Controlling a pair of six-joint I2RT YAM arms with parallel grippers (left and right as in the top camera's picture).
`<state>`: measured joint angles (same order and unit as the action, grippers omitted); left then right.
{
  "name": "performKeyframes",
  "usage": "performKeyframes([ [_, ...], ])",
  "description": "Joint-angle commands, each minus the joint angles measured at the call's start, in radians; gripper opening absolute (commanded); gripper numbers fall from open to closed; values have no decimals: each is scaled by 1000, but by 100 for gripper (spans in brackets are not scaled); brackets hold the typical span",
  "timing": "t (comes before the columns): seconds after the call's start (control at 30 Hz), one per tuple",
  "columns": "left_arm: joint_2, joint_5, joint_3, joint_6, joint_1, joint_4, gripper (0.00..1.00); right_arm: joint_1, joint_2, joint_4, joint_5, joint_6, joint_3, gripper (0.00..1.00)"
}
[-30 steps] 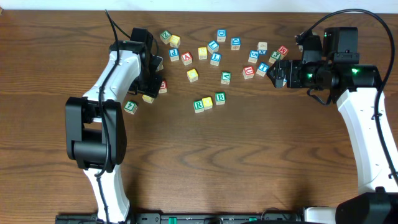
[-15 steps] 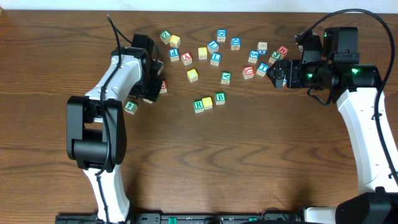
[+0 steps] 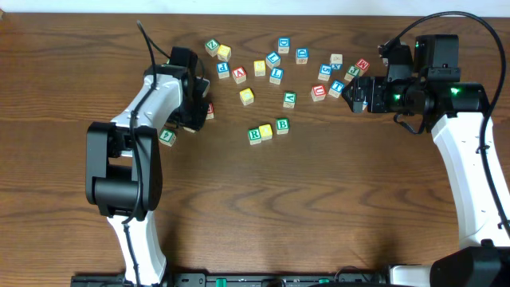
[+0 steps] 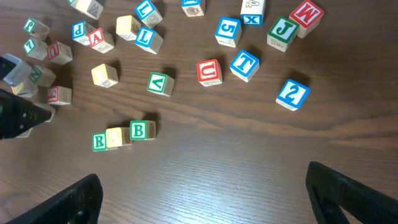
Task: Spell out ROBOT
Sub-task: 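Lower the left gripper and grasp the yellow O block, then carry the yellow O block and place it right of the B block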
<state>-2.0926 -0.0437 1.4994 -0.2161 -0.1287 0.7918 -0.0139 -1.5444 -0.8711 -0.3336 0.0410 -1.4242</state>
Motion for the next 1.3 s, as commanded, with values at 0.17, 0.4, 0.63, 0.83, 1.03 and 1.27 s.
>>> performKeyframes([
  [0.17, -11, -1, -2, 26, -2, -11, 34, 13, 0, -1, -6, -5, -20, 99],
  [0.4, 30, -1, 48, 100, -2, 11, 26, 13, 0, -1, -6, -5, -20, 99],
  [0.63, 145, -1, 48, 195, -27, 2, 26, 13, 0, -1, -6, -5, -20, 99],
  [0.83, 233, -2, 48, 391, -124, -72, 26, 13, 0, -1, -6, -5, -20, 99],
  [1.03, 213, -1, 48, 573, -311, -166, 26, 13, 0, -1, -6, -5, -20, 99],
  [1.27, 122, 11, 47, 703, -510, -269, 27, 13, 0, -1, -6, -5, -20, 99],
])
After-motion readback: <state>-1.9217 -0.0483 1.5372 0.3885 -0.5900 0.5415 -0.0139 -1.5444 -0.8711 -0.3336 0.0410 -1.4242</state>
